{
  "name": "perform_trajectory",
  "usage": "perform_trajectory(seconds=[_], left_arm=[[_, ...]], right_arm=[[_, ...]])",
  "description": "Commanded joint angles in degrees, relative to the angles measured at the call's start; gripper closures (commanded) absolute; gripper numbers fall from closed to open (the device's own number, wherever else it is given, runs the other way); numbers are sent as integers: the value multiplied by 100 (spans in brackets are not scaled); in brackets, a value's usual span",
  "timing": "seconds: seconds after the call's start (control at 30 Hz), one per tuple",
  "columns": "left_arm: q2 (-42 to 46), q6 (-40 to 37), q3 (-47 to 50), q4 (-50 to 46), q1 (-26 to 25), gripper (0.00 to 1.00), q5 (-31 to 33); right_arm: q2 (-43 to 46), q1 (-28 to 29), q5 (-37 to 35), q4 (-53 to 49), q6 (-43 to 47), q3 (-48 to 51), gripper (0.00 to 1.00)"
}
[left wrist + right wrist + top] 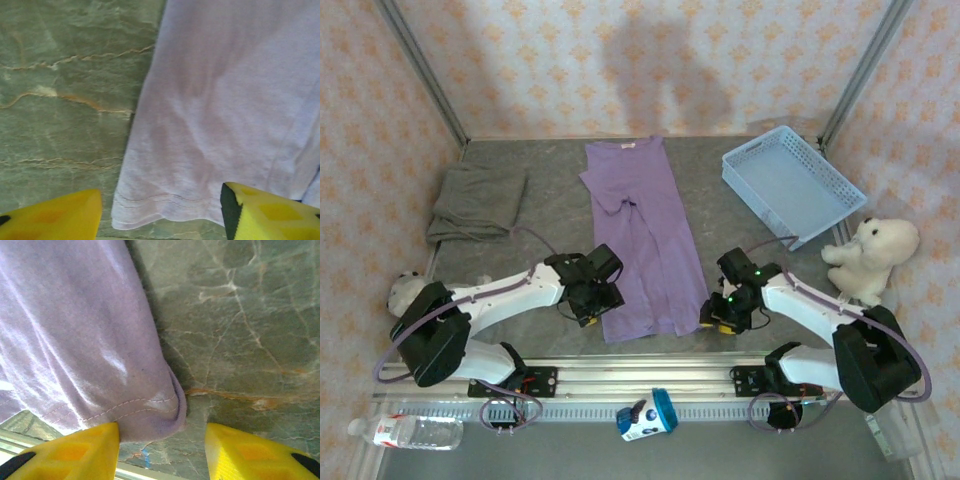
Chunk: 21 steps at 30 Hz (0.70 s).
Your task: Fold and stack the mixed laundry pile
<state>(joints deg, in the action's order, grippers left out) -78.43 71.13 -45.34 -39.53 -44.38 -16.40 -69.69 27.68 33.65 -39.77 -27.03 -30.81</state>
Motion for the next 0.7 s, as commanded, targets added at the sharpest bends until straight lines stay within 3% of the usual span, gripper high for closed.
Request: perform_trajectory(seconds=[0.0, 0.23, 0.4, 0.57, 0.67], left_arm=[[106, 277, 143, 8, -155, 41, 170], [-624, 294, -1, 359, -635, 54, -61], [-960, 454, 41, 626, -800, 61, -158], [-812, 132, -280, -343, -804, 58, 193], [-546, 158, -263, -642, -807, 56, 331]], right_arm=[[-142, 1, -3, 22, -99, -25, 54], [-459, 9, 18, 165, -83, -280, 83], [-469, 27, 72, 122, -79, -398, 90], [-510, 36, -3, -95, 49, -585, 84], [-455, 36, -176, -381, 207, -747, 66]])
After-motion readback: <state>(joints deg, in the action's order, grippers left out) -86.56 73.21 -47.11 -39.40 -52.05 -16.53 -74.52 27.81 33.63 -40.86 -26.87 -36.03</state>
